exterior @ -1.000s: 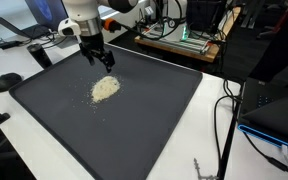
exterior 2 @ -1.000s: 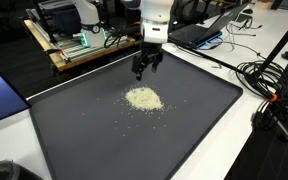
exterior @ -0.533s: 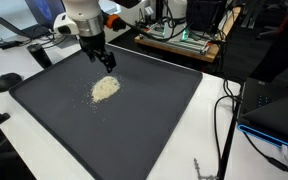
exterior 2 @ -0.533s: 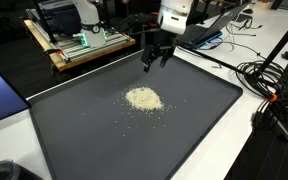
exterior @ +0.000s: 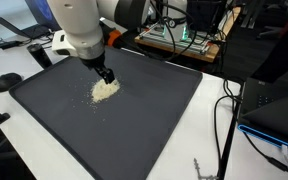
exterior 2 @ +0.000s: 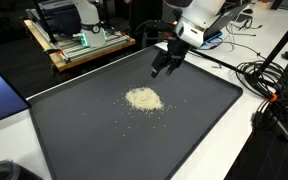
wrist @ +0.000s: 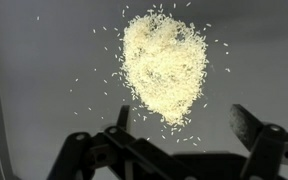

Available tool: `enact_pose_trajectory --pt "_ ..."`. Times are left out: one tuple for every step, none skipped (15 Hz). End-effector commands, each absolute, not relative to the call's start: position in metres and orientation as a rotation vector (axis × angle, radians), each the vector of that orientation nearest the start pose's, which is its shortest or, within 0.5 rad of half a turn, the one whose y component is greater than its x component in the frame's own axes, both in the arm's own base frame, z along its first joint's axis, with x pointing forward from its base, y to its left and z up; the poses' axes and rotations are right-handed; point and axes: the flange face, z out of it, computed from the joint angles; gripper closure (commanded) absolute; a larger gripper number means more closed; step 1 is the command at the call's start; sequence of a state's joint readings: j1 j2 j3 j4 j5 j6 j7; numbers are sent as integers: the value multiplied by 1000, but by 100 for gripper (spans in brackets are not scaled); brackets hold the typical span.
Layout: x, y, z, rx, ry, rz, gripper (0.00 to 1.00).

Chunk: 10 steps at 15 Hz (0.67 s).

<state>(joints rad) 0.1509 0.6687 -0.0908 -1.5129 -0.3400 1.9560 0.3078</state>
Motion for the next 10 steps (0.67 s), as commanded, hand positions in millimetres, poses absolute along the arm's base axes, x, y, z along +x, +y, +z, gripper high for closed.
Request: enact_pose_trajectory --pt "714 25 244 -3582 108 295 0" --pt "719 23 240 -3601 120 297 0" --pt "722 22 238 -3605 131 289 0" --pt "725 22 236 -3611 137 286 0" --pt "727 23 237 -3615 146 265 0" --pt "728 24 237 -3620 150 250 0" --pt "727 25 237 -3637 168 236 0" --pt "724 27 237 -3644 185 223 0" --pt "721 29 237 -3639 186 207 0" --pt "715 34 239 -3626 181 191 0"
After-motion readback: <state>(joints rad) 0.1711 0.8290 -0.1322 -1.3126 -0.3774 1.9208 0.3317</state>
